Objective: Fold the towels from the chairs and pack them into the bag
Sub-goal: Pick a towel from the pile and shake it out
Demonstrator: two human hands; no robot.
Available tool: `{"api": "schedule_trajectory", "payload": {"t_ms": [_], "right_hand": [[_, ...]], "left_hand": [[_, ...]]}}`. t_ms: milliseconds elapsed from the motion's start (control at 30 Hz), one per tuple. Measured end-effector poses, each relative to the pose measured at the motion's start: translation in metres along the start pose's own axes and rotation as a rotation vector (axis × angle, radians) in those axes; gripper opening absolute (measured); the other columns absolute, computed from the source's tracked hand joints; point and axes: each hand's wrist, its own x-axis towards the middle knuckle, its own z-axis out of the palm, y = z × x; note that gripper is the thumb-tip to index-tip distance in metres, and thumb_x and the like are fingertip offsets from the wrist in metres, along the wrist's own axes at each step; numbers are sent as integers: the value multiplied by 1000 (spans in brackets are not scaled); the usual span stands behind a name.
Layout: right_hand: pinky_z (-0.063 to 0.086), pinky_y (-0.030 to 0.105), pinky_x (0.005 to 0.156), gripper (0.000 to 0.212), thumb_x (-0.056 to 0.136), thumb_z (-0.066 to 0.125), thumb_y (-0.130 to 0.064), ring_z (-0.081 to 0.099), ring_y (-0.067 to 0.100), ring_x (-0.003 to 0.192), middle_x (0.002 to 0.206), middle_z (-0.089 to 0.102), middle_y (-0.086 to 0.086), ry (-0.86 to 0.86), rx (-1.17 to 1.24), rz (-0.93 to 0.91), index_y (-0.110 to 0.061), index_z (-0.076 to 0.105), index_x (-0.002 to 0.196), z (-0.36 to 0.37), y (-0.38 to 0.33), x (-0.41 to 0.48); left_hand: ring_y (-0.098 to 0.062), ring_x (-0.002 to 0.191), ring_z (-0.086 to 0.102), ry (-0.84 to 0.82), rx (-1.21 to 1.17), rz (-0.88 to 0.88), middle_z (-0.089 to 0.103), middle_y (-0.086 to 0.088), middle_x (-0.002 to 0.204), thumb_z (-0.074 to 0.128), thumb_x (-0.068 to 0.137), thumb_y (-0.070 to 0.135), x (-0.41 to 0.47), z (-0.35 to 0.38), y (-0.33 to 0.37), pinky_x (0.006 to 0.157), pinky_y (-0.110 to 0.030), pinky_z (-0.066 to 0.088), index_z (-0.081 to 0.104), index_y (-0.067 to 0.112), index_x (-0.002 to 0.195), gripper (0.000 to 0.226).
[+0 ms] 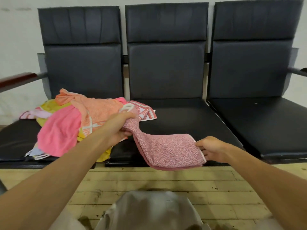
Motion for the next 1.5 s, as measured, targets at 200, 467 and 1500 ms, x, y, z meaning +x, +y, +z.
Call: {"api": "schedule_trajectory", "payload": {"t_ms": [200, 467, 1500], "right_hand": [[54, 38, 72, 24, 105, 40, -16, 63, 30, 99, 112, 64, 17, -74, 198, 0, 0, 55, 115, -5, 5, -3], [56, 36, 63, 48, 105, 33, -42, 68, 27, 87, 100, 68, 15, -93, 234, 12, -3, 61, 103, -1, 2, 0], [46, 29, 67, 17, 88, 58, -20, 57, 8, 77, 86, 62, -9, -246, -1119, -786, -25, 62, 104, 61, -37, -111]], "left_hand": [[-21, 78, 63, -161, 360, 36, 64, -9, 86, 67, 69, 19, 0, 94, -17, 63, -32, 50, 66, 9, 99, 32], [-20, 60, 58, -360, 439, -145, 62, -11, 72, 57, 91, 16, -21, 133, -71, 58, -29, 45, 65, 3, 88, 16], [-13, 145, 8, -485, 1277, 780, 11, 5, 157, 78, 67, 48, -72, -6, -43, 118, -38, 14, 6, 28, 153, 114]]}}
